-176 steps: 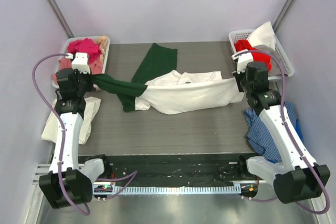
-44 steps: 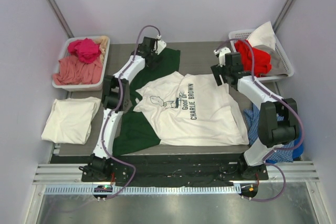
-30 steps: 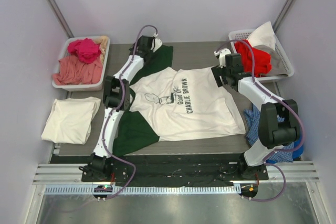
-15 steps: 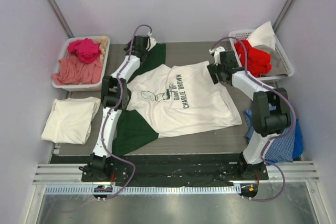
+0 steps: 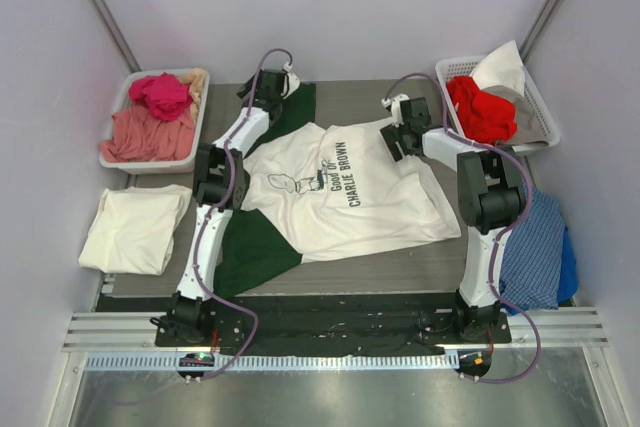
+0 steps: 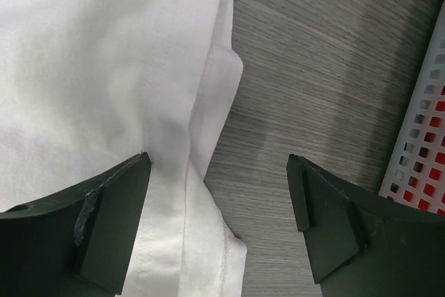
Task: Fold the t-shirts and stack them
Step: Flatten out the tshirt
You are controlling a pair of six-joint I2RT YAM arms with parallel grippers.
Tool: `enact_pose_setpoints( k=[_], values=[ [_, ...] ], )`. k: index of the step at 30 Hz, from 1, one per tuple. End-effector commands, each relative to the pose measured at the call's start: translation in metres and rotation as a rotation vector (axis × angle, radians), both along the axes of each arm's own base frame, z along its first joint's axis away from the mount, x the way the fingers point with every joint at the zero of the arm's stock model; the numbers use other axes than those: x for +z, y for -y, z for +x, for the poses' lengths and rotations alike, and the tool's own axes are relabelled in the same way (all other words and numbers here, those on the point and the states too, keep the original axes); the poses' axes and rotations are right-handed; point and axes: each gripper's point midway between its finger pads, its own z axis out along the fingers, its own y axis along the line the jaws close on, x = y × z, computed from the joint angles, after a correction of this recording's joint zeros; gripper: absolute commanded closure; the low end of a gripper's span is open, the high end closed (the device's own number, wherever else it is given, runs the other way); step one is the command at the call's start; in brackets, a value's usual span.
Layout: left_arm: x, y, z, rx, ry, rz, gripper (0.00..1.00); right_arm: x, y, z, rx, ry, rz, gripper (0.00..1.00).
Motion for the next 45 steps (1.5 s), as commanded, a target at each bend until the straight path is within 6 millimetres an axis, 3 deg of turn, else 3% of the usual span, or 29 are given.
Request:
enact_pose_setpoints(
  k=[1,10,13,16,24,31,38,45],
  values=[
    [-0.012,0.000,-0.016,-0.024,-0.083,0.027,0.01,0.000,0.009,-0.013,0.003,0.001,-0.054,0.12],
    [-0.003,-0.005,-0.016,-0.030,-0.081,0.069,0.02,-0.024,0.045,-0.082,0.042,-0.134,-0.233,0.12],
    [-0.007,-0.007,-0.016,-0.029,-0.085,0.087,0.02,-0.027,0.059,-0.099,0.047,-0.164,-0.285,0.12],
    [-0.012,-0.007,-0.016,-0.028,-0.090,0.089,0.02,-0.025,0.067,-0.102,0.032,-0.161,-0.298,0.12],
    [-0.020,-0.017,-0.024,-0.015,-0.109,0.134,0.02,-0.021,0.094,-0.100,-0.028,-0.169,-0.347,0.13],
    [-0.018,-0.039,-0.025,0.039,-0.103,0.137,0.03,-0.006,0.120,-0.080,-0.101,-0.122,-0.376,0.13],
    [-0.023,-0.050,-0.033,0.055,-0.123,0.152,0.04,0.007,0.120,-0.052,-0.127,-0.074,-0.348,0.13],
    [-0.025,-0.052,-0.037,0.056,-0.128,0.155,0.04,0.040,0.111,-0.036,-0.131,-0.014,-0.284,0.12]
  ],
)
